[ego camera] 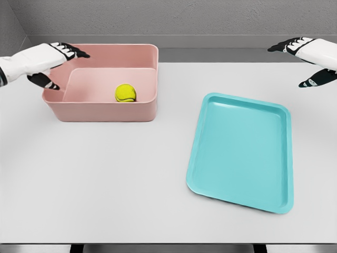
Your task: Put the tennis from the blue tray into the pink basket with both arms
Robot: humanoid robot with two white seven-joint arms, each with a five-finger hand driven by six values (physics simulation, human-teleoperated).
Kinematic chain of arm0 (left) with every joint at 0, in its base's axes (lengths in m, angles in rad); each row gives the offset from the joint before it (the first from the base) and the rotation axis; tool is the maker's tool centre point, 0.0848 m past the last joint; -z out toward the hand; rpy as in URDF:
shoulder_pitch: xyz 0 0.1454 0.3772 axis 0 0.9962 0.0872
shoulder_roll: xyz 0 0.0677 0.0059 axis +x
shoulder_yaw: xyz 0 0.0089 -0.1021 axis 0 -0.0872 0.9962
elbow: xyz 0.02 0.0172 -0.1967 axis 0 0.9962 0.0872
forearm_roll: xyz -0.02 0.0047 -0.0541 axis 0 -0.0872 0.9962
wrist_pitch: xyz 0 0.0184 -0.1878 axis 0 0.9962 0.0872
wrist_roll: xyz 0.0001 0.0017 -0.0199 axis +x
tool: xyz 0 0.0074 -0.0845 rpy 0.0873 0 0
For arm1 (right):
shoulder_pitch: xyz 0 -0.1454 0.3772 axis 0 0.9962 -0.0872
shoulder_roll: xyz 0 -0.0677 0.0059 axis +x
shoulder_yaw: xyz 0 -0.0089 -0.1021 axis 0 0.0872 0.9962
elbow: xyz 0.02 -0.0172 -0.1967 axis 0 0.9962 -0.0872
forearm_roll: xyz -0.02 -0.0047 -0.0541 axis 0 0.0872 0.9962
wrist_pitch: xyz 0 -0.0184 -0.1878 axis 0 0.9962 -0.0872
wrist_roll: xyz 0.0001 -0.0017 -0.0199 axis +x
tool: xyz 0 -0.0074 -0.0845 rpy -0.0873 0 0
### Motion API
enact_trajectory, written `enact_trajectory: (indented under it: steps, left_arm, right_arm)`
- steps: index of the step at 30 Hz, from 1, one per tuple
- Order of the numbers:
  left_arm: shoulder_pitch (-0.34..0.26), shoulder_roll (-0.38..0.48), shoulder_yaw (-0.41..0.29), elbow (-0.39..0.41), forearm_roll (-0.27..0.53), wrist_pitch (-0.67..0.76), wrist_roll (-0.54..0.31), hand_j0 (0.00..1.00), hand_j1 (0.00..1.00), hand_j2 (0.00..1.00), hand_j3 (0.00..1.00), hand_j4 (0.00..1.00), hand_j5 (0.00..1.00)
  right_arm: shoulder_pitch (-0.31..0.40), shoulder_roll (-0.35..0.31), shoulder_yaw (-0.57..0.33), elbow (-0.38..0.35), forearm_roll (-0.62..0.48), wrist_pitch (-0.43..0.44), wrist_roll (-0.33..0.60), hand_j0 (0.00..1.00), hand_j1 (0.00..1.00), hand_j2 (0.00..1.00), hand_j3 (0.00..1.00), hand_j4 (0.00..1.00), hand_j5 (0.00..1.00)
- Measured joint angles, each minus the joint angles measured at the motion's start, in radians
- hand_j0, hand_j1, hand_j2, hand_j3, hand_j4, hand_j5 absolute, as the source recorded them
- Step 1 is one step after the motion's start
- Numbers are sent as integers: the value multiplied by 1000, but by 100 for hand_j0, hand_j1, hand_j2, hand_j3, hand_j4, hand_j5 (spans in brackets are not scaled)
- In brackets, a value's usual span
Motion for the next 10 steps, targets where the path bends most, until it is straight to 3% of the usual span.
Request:
enact_trajectory:
  steps: [10]
  left_arm:
    - [38,27,-3,0,-2,0,22,100,100,100,100,100,100]
  right_arm:
    - [0,-4,0,0,0,0,0,100,100,100,100,100,100]
